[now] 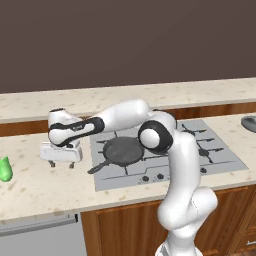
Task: Place both pans onto different burners. Then place the corn and the fish on different pans.
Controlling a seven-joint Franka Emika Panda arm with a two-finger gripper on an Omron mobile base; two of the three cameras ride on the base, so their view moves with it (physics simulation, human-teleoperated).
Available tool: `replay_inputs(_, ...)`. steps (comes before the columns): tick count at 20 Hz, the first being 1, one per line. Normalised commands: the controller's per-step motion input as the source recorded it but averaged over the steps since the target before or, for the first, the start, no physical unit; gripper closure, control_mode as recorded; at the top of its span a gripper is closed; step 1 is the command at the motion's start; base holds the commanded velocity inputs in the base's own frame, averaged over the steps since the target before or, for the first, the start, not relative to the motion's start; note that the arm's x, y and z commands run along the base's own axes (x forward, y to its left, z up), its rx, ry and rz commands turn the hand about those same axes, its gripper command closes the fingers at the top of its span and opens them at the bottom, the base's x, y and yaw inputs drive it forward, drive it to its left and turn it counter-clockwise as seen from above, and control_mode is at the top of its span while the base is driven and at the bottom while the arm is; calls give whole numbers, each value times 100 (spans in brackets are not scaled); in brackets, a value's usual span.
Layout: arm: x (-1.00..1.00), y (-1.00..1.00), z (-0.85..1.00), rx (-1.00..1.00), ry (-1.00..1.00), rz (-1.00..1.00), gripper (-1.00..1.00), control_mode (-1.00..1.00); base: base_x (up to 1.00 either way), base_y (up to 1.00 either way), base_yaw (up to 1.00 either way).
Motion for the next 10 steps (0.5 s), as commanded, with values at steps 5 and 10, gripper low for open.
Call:
replay_inputs(5, 0, 60, 5, -2, -2, 25, -100, -100, 0, 0, 0)
replay_inputs(10, 0, 39, 6, 0, -11, 18, -100, -100, 0, 0, 0)
